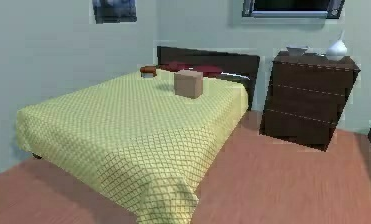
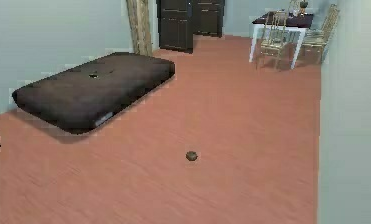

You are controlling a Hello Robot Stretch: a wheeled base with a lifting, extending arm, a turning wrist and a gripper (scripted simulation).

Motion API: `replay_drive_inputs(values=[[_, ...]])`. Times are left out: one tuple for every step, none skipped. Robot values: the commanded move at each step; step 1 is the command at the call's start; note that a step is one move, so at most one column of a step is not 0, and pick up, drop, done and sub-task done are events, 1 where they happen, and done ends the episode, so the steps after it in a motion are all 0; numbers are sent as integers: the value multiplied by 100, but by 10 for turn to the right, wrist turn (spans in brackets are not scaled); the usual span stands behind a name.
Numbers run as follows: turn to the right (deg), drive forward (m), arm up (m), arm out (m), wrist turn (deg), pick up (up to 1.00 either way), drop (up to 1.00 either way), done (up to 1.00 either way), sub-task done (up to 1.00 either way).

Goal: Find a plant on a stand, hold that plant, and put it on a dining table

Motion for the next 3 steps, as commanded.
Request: replay_drive_inputs(values=[[300, 0, 0, 0, 0, 0, 0, 0, 0], [0, 5, 0, 0, 0, 0, 0, 0, 0], [450, 0, 0, 0, 0, 0, 0, 0, 0]])
